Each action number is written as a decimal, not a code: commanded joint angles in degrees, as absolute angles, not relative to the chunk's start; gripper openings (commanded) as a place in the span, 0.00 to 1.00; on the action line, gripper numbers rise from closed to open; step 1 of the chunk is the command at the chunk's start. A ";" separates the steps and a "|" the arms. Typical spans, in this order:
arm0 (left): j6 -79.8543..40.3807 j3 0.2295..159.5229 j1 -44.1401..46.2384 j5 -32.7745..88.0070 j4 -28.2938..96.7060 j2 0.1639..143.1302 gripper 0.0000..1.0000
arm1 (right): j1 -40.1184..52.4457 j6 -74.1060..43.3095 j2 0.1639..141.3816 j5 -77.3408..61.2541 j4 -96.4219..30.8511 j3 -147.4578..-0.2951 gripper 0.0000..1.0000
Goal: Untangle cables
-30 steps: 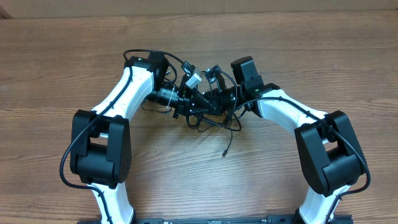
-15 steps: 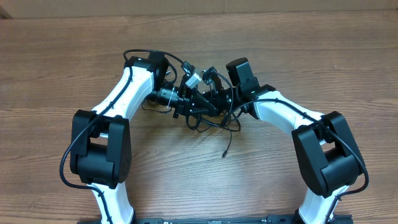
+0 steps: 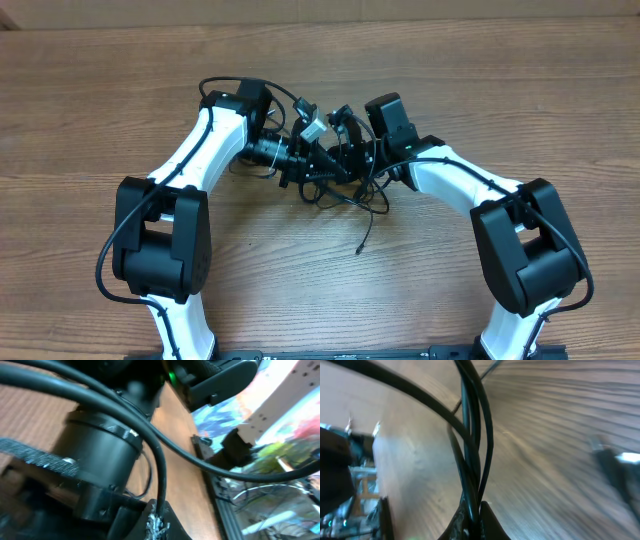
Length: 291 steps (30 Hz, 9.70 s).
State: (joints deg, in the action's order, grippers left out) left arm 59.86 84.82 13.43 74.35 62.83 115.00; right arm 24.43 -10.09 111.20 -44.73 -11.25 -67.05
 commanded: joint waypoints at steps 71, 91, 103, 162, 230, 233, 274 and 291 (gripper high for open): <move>-12.49 85.89 8.49 8.86 45.21 114.13 0.04 | 11.53 -58.76 111.28 14.74 -46.76 -66.74 0.04; 1.98 85.89 8.78 26.83 44.27 114.13 0.04 | 11.55 -34.06 110.59 7.22 -52.18 -71.11 0.09; 9.06 85.89 9.61 36.14 44.58 114.13 0.04 | 11.86 -8.16 107.42 -33.87 -46.89 -77.10 0.69; 10.74 85.89 11.66 41.82 44.73 114.13 0.05 | 24.82 -10.44 107.50 -23.97 1.15 -59.70 0.32; -4.43 85.86 12.95 19.68 43.68 114.13 0.04 | 21.02 -18.13 111.57 -45.74 1.15 -59.75 0.04; -6.11 85.86 11.97 18.11 44.10 114.13 0.04 | 18.72 -18.24 111.00 -45.74 -2.11 -59.75 0.04; 7.25 85.89 10.52 34.41 45.32 114.10 0.04 | 4.71 -17.32 108.16 -21.50 -32.80 -60.12 0.41; 16.78 85.89 15.33 43.57 52.88 98.45 0.04 | 4.49 -3.95 94.52 -39.94 -43.90 -63.02 1.00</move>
